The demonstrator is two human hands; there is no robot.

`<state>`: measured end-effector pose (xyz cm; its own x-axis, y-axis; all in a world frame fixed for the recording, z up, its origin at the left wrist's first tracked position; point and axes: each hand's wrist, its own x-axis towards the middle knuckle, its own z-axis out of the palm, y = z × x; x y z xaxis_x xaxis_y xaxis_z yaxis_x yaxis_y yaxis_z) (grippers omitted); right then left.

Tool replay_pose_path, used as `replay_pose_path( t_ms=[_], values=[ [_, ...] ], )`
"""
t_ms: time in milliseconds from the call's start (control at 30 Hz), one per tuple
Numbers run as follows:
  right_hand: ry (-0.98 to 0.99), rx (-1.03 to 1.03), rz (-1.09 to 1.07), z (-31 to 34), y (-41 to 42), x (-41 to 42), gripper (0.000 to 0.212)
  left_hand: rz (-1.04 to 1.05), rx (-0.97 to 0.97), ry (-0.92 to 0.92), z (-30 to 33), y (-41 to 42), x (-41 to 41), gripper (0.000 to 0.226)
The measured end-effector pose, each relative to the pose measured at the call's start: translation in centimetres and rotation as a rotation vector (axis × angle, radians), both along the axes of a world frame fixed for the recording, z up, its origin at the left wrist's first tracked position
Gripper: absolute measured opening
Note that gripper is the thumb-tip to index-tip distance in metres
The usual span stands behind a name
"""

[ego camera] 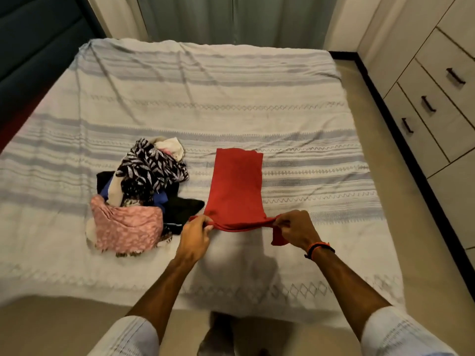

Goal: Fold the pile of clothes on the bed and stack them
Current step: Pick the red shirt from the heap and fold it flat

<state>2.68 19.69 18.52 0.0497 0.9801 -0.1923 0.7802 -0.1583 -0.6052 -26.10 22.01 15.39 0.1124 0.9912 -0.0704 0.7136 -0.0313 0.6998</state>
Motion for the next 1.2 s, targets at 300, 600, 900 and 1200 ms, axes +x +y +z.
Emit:
replay_pose_path(
  t_ms=[300, 600, 900, 1200],
  values=[
    [-0.018, -0.003, -0.012, -6.1, -7.2, -0.8, 0.025, -0.039, -0.167, 0.141, -5.0, -7.3, 0.2, 0.021],
    [-0.213, -0.092, 0.088, -13.8, -10.9, -3.3, 0.025, -0.108, -0.208, 0.271, -11.8, -10.9, -0.3, 0.024],
    [-0.205, -0.317, 0.138, -19.8, -15.3, -5.6, 0.028, -0.163, -0.262, 0.421, -18.7, -13.6, -1.6, 0.023],
    [0.062, -0.195, -0.452, -19.4, -13.7, -2.8, 0.026, 0.169, -0.409, 0.074, -18.9, -15.9, 4.2, 0.009]
  ],
)
